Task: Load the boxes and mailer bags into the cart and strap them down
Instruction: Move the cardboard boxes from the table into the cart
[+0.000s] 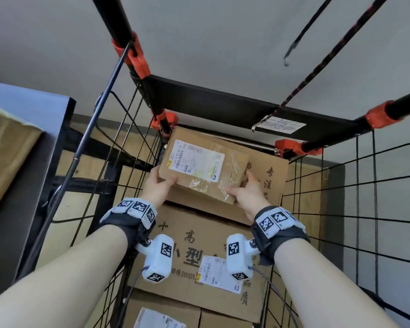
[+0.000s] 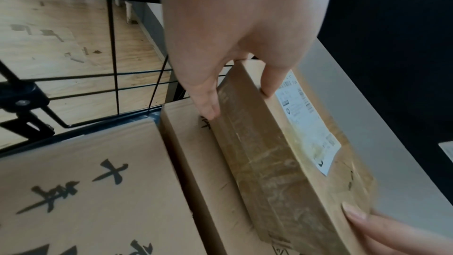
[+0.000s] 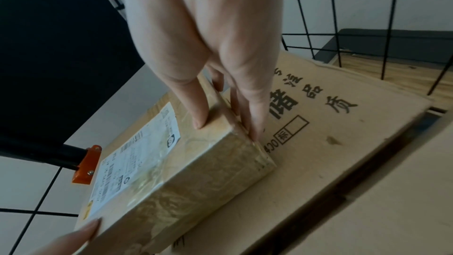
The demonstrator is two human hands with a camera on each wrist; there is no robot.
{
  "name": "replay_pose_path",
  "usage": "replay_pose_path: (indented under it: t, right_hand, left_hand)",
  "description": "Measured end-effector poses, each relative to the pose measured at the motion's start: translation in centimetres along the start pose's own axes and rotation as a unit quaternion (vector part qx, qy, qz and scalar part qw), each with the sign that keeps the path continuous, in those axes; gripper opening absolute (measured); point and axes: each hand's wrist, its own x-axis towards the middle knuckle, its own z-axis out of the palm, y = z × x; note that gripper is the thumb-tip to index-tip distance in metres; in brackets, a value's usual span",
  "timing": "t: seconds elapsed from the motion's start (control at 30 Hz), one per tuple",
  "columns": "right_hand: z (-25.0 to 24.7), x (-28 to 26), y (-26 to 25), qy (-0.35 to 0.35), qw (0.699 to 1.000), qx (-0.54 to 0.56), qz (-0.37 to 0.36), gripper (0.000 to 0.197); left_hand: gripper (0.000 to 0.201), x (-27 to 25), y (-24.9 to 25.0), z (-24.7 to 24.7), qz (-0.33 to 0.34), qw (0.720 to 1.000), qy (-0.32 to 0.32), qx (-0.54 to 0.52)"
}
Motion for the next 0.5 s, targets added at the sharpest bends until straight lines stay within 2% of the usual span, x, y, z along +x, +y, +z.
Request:
replay_pose_path:
  t: [0.23,0.3,0.43,0.5]
  right_hand:
    - [1.3,1.3,-0.9,0.011,0.999,-0.033,-0.025,0.087]
    - [1.4,1.5,-1.1,0.01,0.999,-0.029,-0.031,0.081]
    - [1.8,1.2,-1.8,0.003,1.0,-0.013,-0.026,0.056]
    - [1.9,0.7,-2.0,0.001,1.0,-0.016,-0.026,0.052]
  left_hand:
    - [0.06,1.0,-0.5,0.3,-0.023,0.997,0.035,-0.067]
    - [0.06,1.2,-0.7,0.4,-0.025,0.996,0.04,-0.071]
    - [0.068,1.2,-1.0,0.2,-0.025,0.996,0.051,-0.066]
    - [0.069,0.7,-0.9,0.1,-0.022,0.997,0.05,-0.049]
